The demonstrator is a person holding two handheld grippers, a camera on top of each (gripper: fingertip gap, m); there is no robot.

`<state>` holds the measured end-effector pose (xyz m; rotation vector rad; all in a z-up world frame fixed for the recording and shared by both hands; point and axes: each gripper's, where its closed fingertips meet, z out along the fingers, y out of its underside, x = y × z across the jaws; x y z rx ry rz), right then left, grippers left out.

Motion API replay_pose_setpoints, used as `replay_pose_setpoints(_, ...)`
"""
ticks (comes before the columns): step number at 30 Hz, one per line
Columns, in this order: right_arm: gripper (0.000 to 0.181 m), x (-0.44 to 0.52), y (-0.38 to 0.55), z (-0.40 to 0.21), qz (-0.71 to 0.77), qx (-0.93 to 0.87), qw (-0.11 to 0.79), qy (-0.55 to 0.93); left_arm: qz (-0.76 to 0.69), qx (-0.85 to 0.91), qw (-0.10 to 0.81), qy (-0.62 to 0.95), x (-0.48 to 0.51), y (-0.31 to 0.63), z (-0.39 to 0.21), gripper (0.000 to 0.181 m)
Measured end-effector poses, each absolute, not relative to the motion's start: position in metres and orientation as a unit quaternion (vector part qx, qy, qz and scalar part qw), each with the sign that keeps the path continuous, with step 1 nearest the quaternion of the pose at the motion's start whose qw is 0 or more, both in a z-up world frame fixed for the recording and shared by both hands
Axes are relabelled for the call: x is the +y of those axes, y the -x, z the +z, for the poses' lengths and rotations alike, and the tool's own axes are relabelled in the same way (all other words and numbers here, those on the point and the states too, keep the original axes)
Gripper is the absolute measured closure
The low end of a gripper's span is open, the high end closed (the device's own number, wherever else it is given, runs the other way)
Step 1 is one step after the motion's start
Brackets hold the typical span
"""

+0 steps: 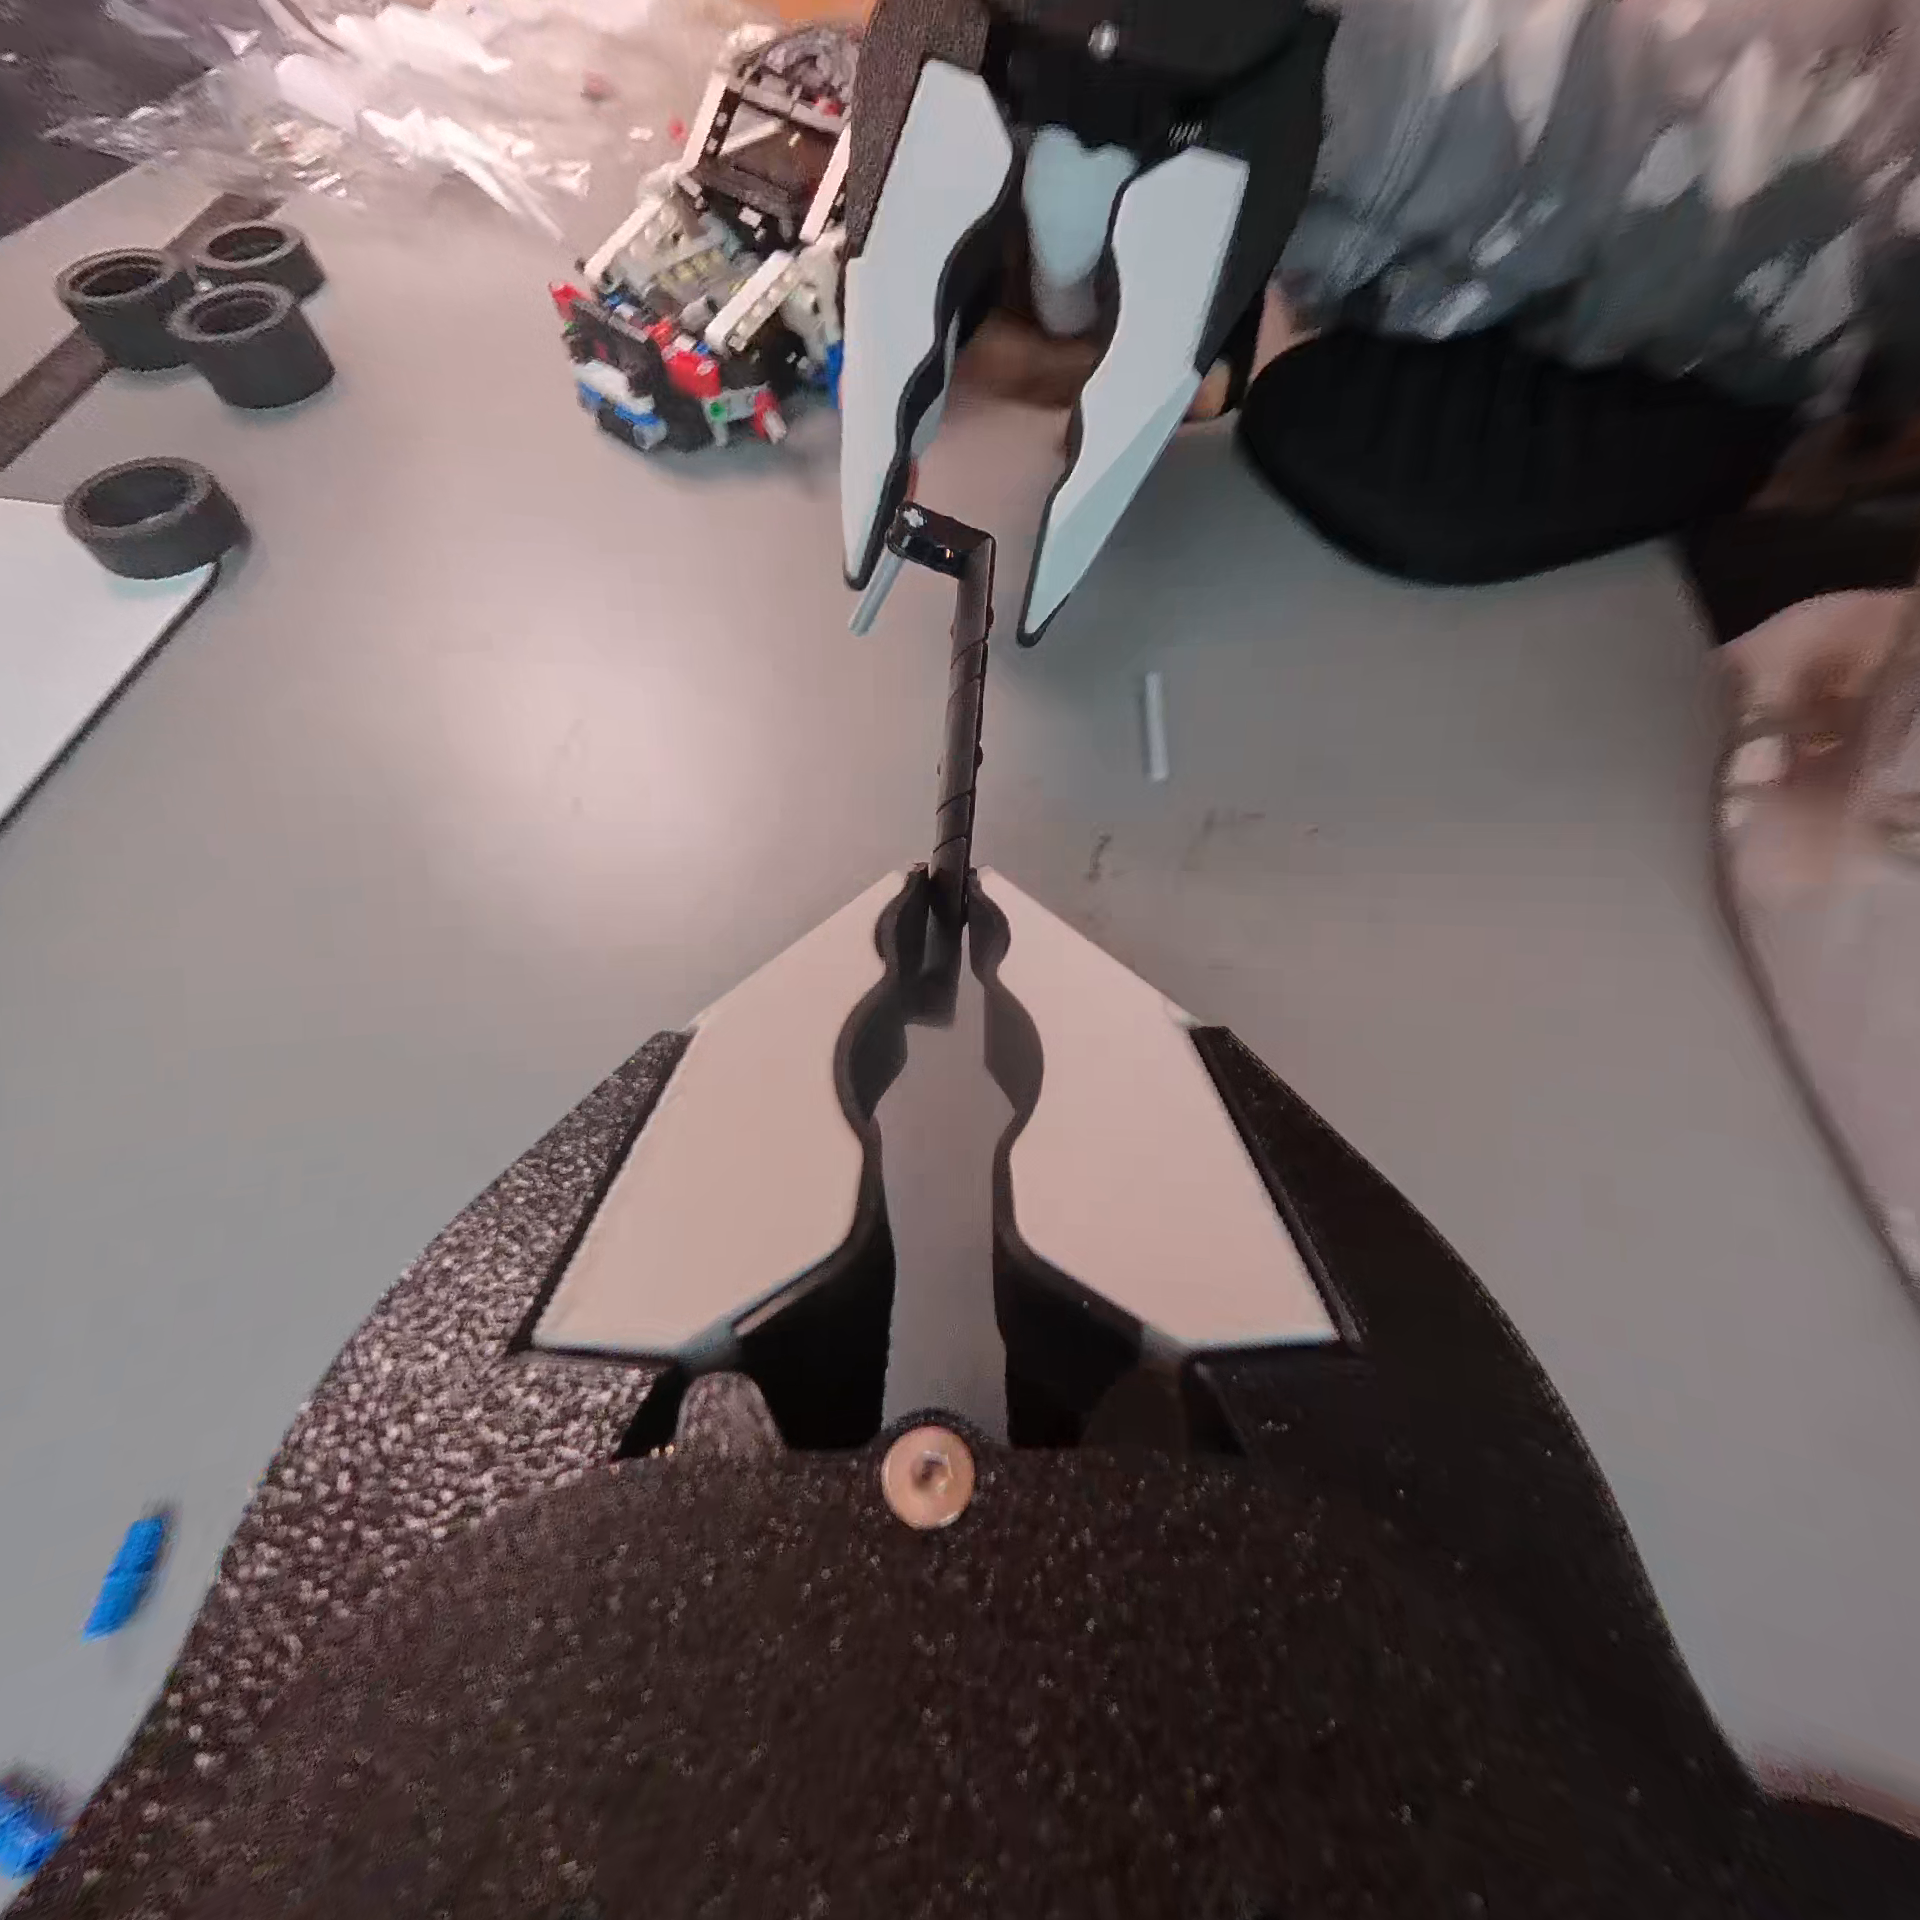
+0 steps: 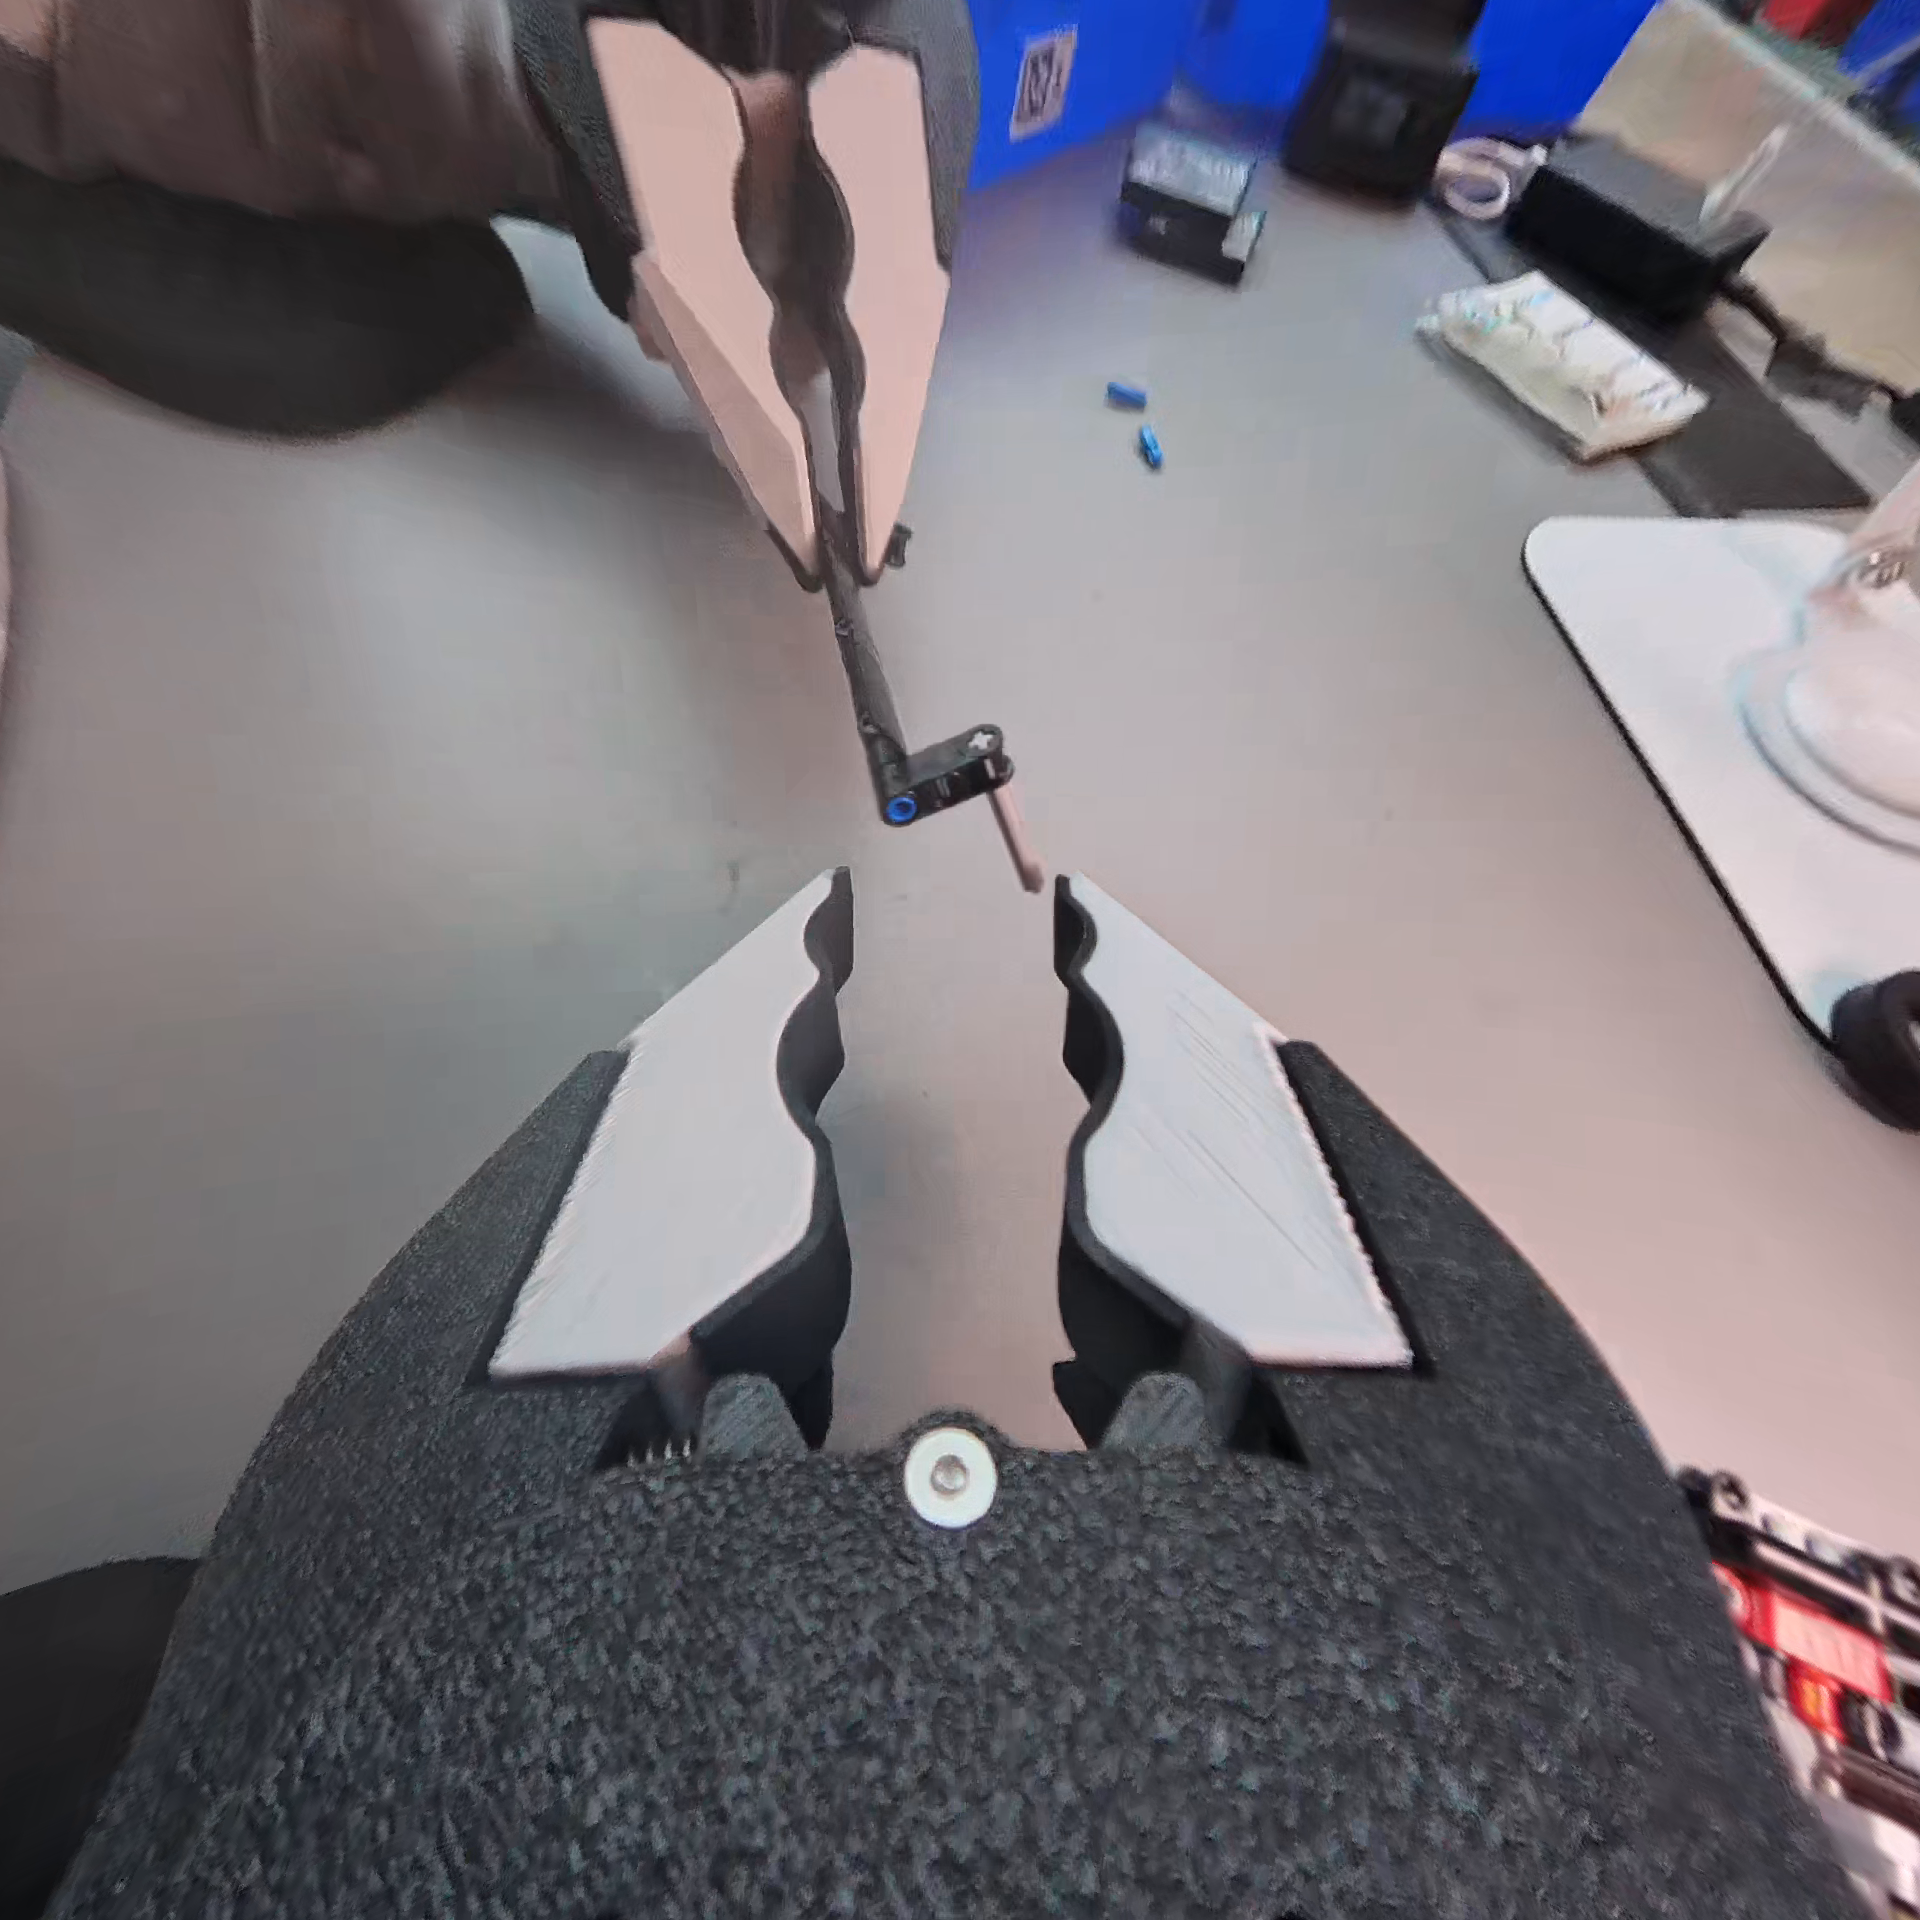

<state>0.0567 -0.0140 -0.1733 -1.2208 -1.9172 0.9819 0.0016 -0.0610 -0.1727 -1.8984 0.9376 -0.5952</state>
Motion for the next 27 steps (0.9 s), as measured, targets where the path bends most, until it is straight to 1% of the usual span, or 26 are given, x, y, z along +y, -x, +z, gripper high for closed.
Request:
replay_pose_setpoints(1, 0.141, -0.022, -0.057, -0.163, 0.406, -0.725, 0.327, 0.45, -0.285, 0.372, 0.458, 0.756, -0.067, -0.004, -0.163, 0.175)
replay_pose_setpoints(3, 0.141, -0.035, -0.057, -0.144, 0.454, -0.71, 0.331, 0.425, -0.351, 0.354, 0.473, 0.727, -0.076, -0.004, -0.143, 0.176)
replay_pose_setpoints(7, 0.153, -0.049, -0.052, -0.114, 0.509, -0.677, 0.361, 0.39, -0.452, 0.338, 0.472, 0.677, -0.095, -0.01, -0.117, 0.176)
replay_pose_setpoints(9, 0.158, -0.058, -0.052, -0.098, 0.543, -0.659, 0.366, 0.37, -0.461, 0.337, 0.468, 0.674, -0.098, -0.012, -0.116, 0.176)
replay_pose_setpoints(10, 0.164, -0.064, -0.054, -0.09, 0.566, -0.648, 0.361, 0.36, -0.463, 0.335, 0.468, 0.674, -0.098, -0.013, -0.115, 0.176)
replay_pose_setpoints(11, 0.174, -0.066, -0.055, -0.083, 0.585, -0.636, 0.357, 0.356, -0.466, 0.333, 0.469, 0.673, -0.098, -0.012, -0.114, 0.176)
replay_pose_setpoints(15, 0.177, -0.056, -0.052, -0.082, 0.59, -0.617, 0.346, 0.388, -0.447, 0.292, 0.48, 0.696, -0.083, -0.005, -0.116, 0.174)
replay_pose_setpoints(16, 0.177, -0.055, -0.05, -0.082, 0.591, -0.613, 0.342, 0.397, -0.433, 0.286, 0.489, 0.701, -0.079, -0.003, -0.116, 0.169)
replay_pose_setpoints(18, 0.177, -0.052, -0.046, -0.088, 0.572, -0.621, 0.335, 0.418, -0.378, 0.293, 0.502, 0.72, -0.072, 0.001, -0.119, 0.146)
replay_pose_setpoints(20, 0.177, -0.049, -0.039, -0.101, 0.528, -0.644, 0.337, 0.439, -0.321, 0.324, 0.51, 0.73, -0.071, 0.001, -0.119, 0.136)
replay_pose_setpoints(22, 0.177, -0.048, -0.029, -0.11, 0.493, -0.662, 0.338, 0.452, -0.302, 0.353, 0.506, 0.726, -0.073, -0.01, -0.116, 0.138)
replay_pose_setpoints(25, 0.177, -0.053, -0.013, -0.111, 0.465, -0.688, 0.328, 0.45, -0.252, 0.389, 0.477, 0.747, -0.065, -0.017, -0.129, 0.148)
replay_pose_setpoints(26, 0.177, -0.054, -0.008, -0.111, 0.454, -0.7, 0.323, 0.447, -0.234, 0.394, 0.476, 0.75, -0.06, -0.016, -0.129, 0.154)
replay_pose_setpoints(27, 0.177, -0.051, -0.003, -0.111, 0.437, -0.711, 0.325, 0.445, -0.229, 0.399, 0.476, 0.749, -0.058, -0.015, -0.126, 0.169)
